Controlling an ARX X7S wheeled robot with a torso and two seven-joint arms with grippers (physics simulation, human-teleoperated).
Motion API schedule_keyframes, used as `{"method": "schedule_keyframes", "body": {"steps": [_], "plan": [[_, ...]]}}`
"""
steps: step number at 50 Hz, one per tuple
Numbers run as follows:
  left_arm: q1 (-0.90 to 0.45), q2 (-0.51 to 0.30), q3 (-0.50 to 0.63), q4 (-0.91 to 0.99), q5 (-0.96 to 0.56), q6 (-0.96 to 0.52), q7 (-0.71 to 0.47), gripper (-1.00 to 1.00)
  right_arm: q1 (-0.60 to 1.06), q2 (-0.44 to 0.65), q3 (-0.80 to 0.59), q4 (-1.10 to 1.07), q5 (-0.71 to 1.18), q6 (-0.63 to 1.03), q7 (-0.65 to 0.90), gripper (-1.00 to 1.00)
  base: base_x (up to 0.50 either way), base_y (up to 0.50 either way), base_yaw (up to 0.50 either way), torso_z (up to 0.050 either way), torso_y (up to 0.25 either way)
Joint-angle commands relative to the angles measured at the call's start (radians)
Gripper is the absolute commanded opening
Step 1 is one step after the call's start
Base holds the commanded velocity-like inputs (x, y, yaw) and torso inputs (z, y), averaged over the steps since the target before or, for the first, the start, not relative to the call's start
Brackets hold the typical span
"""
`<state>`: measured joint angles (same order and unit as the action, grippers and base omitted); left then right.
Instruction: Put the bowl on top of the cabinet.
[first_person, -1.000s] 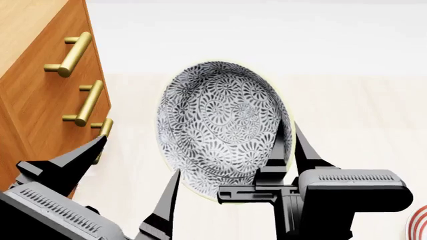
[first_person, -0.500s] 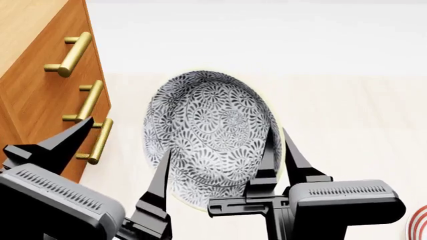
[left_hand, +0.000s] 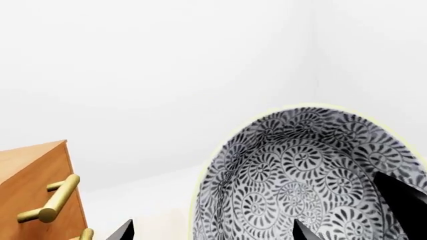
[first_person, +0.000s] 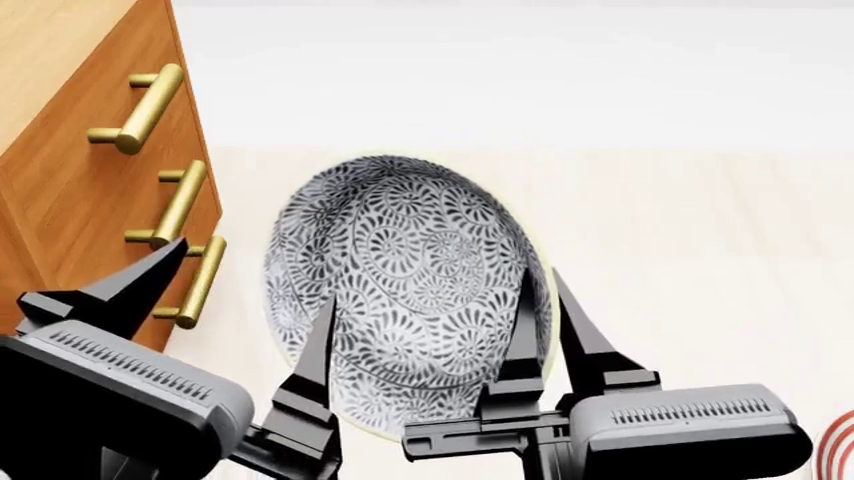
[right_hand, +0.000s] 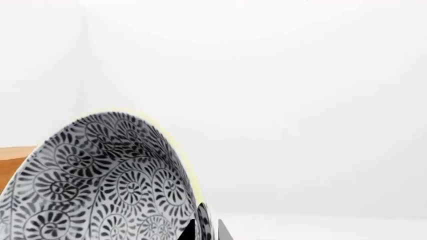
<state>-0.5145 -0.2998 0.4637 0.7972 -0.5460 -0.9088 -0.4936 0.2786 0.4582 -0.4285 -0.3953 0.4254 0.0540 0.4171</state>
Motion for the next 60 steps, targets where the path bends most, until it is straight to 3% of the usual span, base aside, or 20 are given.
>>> {"method": "schedule_keyframes", "body": {"steps": [1,60], "plan": [[0.016,-0.012,-0.001,-0.025,0.006,0.033,0.008,1.00,-0.009,0.006,0.002,-0.026,-0.017,-0.009,0.000,-1.00,0.00,0.00,0.00,0.000,0.000],[0.053,-0.032,-0.009,-0.122,0.002,0.148,0.037,1.00,-0.076,0.049,-0.028,-0.108,-0.047,-0.055,-0.010,-1.00,0.00,0.00,0.00,0.000,0.000]]}}
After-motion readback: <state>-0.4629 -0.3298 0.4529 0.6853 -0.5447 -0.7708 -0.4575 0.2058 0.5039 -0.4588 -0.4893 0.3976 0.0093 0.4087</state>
